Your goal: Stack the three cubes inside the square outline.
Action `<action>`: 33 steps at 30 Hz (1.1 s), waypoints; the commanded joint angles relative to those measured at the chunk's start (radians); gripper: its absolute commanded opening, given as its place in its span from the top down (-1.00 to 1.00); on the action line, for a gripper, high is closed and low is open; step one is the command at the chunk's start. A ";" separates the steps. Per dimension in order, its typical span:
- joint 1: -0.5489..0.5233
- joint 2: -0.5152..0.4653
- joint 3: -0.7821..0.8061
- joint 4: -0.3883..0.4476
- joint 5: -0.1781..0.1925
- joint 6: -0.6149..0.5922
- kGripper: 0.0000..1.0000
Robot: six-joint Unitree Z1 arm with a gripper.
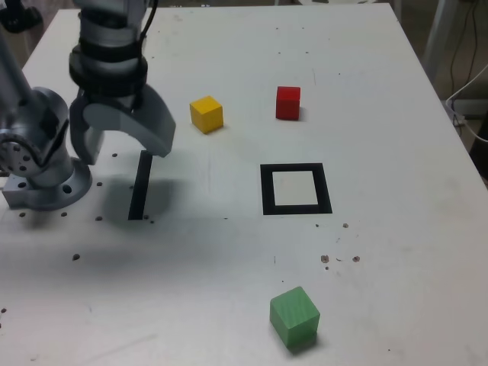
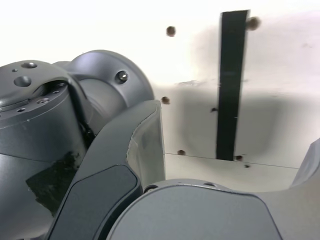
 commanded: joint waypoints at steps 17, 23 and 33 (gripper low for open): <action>0.148 0.198 -0.381 0.111 0.073 0.187 -1.00; 0.298 0.314 -0.499 0.109 0.093 0.303 -1.00; 0.402 0.494 -0.756 0.151 0.119 0.421 -1.00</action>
